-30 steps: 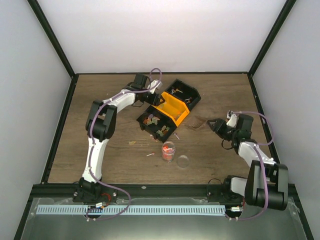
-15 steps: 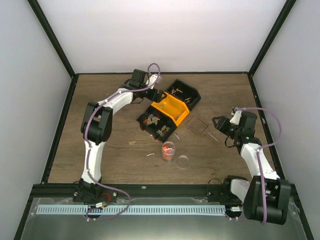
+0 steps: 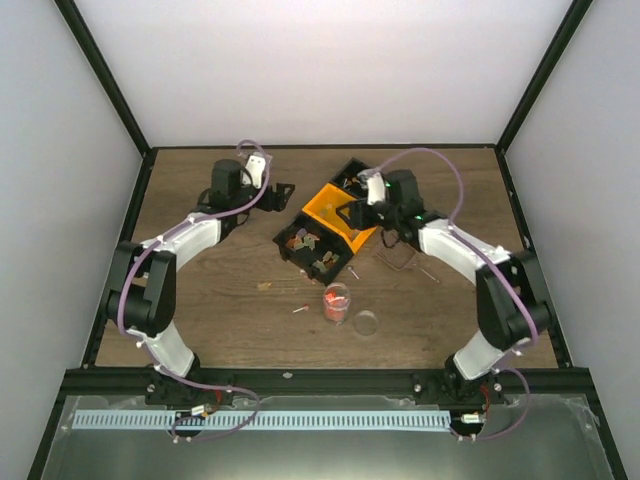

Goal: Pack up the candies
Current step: Move the storage box to the center of the board.

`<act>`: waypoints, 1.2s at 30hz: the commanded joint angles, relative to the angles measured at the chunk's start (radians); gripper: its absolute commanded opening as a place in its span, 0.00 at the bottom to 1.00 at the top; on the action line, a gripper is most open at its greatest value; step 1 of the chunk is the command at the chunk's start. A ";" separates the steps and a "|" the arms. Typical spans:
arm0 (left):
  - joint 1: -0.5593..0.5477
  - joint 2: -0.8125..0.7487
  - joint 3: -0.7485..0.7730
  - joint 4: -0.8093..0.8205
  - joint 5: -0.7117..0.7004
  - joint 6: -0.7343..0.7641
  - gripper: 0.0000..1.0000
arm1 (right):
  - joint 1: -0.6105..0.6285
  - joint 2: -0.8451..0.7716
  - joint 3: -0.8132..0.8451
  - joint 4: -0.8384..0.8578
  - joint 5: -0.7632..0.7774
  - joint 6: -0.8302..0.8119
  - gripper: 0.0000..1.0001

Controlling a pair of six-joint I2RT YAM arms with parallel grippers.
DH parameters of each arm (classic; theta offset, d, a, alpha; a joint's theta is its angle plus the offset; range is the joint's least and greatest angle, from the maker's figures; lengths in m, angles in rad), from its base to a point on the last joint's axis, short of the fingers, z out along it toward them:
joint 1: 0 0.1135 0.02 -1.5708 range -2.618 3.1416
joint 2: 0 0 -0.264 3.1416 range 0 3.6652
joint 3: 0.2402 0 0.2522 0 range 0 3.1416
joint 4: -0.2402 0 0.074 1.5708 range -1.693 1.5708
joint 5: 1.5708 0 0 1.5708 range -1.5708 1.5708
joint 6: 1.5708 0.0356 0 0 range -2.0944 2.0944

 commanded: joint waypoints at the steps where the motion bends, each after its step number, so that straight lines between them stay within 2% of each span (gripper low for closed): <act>1: 0.025 -0.055 -0.092 0.131 -0.043 -0.057 0.93 | 0.083 0.163 0.170 -0.068 0.105 -0.135 0.56; 7: 0.052 -0.076 -0.116 0.115 -0.038 -0.054 0.93 | 0.161 0.306 0.295 -0.141 0.212 -0.174 0.53; 14: 0.065 -0.063 -0.120 0.121 -0.022 -0.058 0.93 | 0.172 0.357 0.320 -0.167 0.312 -0.201 0.50; 16: 0.067 -0.056 -0.118 0.124 -0.014 -0.060 0.93 | 0.173 0.366 0.324 -0.172 0.323 -0.206 0.45; 20: 0.072 -0.046 -0.114 0.125 -0.005 -0.063 0.93 | 0.173 0.379 0.342 -0.181 0.310 -0.197 0.26; 23: 0.073 -0.042 -0.113 0.126 0.003 -0.064 0.93 | 0.173 0.393 0.373 -0.185 0.298 -0.183 0.24; 27: 0.074 -0.041 -0.116 0.126 0.007 -0.064 0.93 | 0.173 0.445 0.469 -0.224 0.313 -0.151 0.19; 36: 0.074 -0.036 -0.121 0.127 0.017 -0.072 0.93 | 0.173 0.628 0.759 -0.332 0.354 -0.060 0.18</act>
